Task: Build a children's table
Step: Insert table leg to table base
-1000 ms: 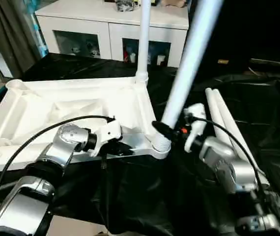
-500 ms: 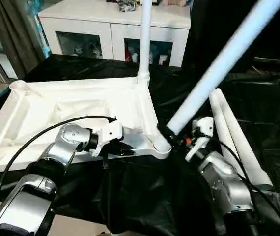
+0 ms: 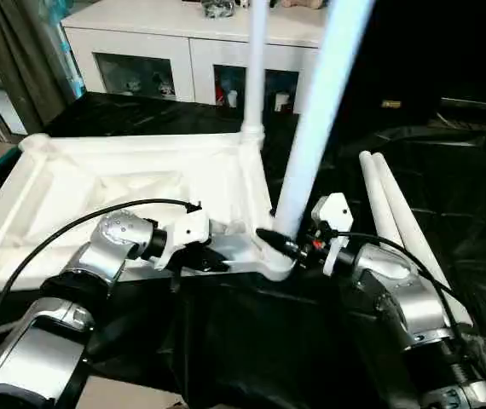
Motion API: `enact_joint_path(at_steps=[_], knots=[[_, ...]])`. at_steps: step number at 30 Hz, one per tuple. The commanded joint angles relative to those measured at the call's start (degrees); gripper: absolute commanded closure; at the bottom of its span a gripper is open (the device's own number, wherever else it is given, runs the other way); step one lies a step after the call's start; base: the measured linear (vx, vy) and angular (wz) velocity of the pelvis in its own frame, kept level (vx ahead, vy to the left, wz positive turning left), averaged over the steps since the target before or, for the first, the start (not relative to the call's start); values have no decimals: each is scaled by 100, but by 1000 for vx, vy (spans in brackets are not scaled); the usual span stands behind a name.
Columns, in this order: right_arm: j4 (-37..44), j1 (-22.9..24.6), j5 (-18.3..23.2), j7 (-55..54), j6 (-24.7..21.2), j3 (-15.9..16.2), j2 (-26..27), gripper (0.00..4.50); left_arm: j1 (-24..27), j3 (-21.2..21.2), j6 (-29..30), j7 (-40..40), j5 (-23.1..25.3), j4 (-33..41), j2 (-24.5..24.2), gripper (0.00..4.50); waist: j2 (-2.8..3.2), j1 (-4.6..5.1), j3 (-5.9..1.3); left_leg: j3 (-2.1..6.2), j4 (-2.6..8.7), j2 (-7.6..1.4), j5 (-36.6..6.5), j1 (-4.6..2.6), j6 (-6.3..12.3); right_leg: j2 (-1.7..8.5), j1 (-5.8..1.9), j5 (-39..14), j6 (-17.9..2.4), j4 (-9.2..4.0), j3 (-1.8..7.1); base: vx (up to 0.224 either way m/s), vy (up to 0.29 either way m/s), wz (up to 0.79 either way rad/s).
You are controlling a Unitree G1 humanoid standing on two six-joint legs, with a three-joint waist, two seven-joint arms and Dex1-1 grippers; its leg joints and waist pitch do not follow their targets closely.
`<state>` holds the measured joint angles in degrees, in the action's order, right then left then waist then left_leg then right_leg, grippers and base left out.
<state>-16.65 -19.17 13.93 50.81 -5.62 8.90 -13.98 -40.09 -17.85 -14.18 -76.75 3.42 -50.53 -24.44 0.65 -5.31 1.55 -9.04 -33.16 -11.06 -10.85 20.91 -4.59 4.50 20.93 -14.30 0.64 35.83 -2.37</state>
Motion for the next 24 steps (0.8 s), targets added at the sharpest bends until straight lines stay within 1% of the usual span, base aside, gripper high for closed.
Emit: enact_joint_path(at_steps=[1, 2, 4, 5, 6, 7, 8, 9, 11, 12, 13, 14, 16, 17, 18, 19, 20, 21, 22, 23, 24], knots=[[-477, 276, -119, 360, -381, 443, -52, 262, -17, -166, -100, -124, 151, 79, -32, 450, 39, 2, -261, 13, 402, -212, -831, -55, 193, 340, -206, 889, -1438, -345, 200, 0, 0, 0], [-559, 260, -130, 514, -326, 466, -103, 262, -5, -185, -160, -234, 137, 114, -63, 450, 19, 6, -258, 7, 401, -211, -815, -57, 211, 336, -201, 945, -1449, -349, 197, 0, 0, 0], [-683, 216, -150, 854, -215, 535, -234, 262, 4, -229, -297, -447, 130, 173, -144, 450, -10, 10, -260, -4, 399, -215, -892, -57, 245, 343, -213, 884, -1482, -351, 191, 0, 0, 0], [-698, 204, -144, 938, -189, 548, -267, 262, 5, -234, -322, -507, 118, 189, -160, 450, -1, 5, -258, -3, 405, -222, -911, -58, 243, 351, -212, 843, -1489, -351, 190, 0, 0, 0], [-705, 183, -121, 1101, -177, 565, -330, 262, 9, -237, -351, -622, 84, 229, -186, 450, -10, 3, -258, -9, 402, -226, -928, -62, 252, 354, -208, 789, -1497, -354, 192, 0, 0, 0], [-695, 169, -102, 1206, -168, 571, -372, 263, 11, -236, -364, -697, 54, 262, -197, 450, -42, 2, -224, -18, 413, -232, -942, -58, 267, 347, -192, 739, -1498, -365, 193, 0, 0, 0], [-687, 162, -92, 1263, -166, 573, -395, 263, 11, -236, -370, -739, 37, 282, -203, 450, -36, 1, -227, -15, 414, -232, -942, -54, 275, 346, -201, 708, -1497, -360, 193, 0, 0, 0], [-683, 139, -99, 1361, -139, 595, -439, 263, 2, -234, -356, -775, 23, 303, -208, 450, -53, 7, -194, -23, 423, -234, -953, -54, 286, 348, -176, 650, -1491, -372, 197, 0, 0, 0], [-695, 104, -120, 1452, -93, 610, -472, 263, -22, -220, -347, -755, 31, 306, -205, 450, -46, 11, -196, -18, 434, -242, -1041, -66, 264, 349, -177, 480, -1491, -380, 197, 0, 0, 0], [-697, 100, -123, 1463, -89, 610, -474, 263, -26, -217, -345, -750, 33, 306, -204, 450, -49, 12, -192, -24, 433, -244, -1062, -75, 255, 352, -168, 446, -1507, -383, 203, 0, 0, 0], [-713, 78, -132, 1486, -72, 600, -476, 263, -46, -193, -365, -694, 37, 293, -189, 450, -69, 17, -182, -28, 439, -246, -1070, -71, 247, 352, -166, 415, -1508, -390, 206, 0, 0, 0], [-728, 66, -134, 1472, -70, 587, -465, 263, -61, -169, -350, -657, 26, 282, -172, 450, -68, 17, -182, -26, 439, -244, -1059, -71, 245, 351, -168, 416, -1510, -384, 206, 0, 0, 0], [-900, -41, -134, 1239, -21, 458, -342, 263, -162, -8, -246, -352, -57, 230, -41, 450, -94, 19, -176, -34, 448, -247, -1071, -79, 248, 358, -162, 331, -1505, -397, 208, 0, 0, 0], [-942, -63, -137, 1135, -11, 420, -302, 263, -173, 12, -208, -320, -70, 231, -24, 450, -89, 22, -165, -39, 450, -247, -1108, -76, 242, 363, -150, 259, -1511, -402, 212, 0, 0, 0], [-942, -63, -137, 1135, -11, 420, -302, 263, -173, 12, -208, -320, -70, 231, -24, 450, -87, 21, -156, -46, 463, -249, -1195, -79, 209, 369, -145, 58, -1500, -423, 213, 0, 0, 0], [-988, -88, -154, 995, -6, 380, -252, 263, -180, 30, -151, -313, -89, 241, -13, 450, -84, 16, -150, -50, 469, -255, -1247, -85, 185, 372, -140, -49, -1483, -437, 217, 0, 0, 0], [-1115, -148, -227, 722, 15, 322, -170, 263, -216, 44, -60, -229, -68, 237, -2, 450, -80, 18, -136, -54, 487, -265, -1366, -95, 124, 375, -123, -262, -1452, -456, 225, 0, 0, 0], [-1390, -272, -388, 189, 84, 228, -25, 263, -310, 72, 98, -12, -8, 206, 37, 450, -98, 35, -126, -51, 513, -270, -1484, -95, 34, 384, -112, -520, -1411, -467, 232, 0, 0, 0], [-1529, -333, -461, -78, 136, 180, 48, 263, -374, 69, 187, 169, 71, 169, 59, 450, -97, 59, -107, -37, 540, -261, -1754, -106, -106, 396, -83, -1009, -1332, -506, 244, 0, 0, 0], [-1665, -398, -517, -352, 128, 129, 126, 263, -446, 54, 248, 380, 177, 122, 79, 450, -88, 65, -95, -27, 550, -258, -1870, -116, -181, 408, -76, -1265, -1289, -525, 248, 0, 0, 0], [-1763, -450, -555, -539, 103, 98, 181, 263, -509, 24, 339, 520, 271, 84, 92, 450, -93, 75, -89, -6, 569, -261, -1953, -119, -276, 416, -75, -1547, -1195, -552, 250, 0, 0, 0]])
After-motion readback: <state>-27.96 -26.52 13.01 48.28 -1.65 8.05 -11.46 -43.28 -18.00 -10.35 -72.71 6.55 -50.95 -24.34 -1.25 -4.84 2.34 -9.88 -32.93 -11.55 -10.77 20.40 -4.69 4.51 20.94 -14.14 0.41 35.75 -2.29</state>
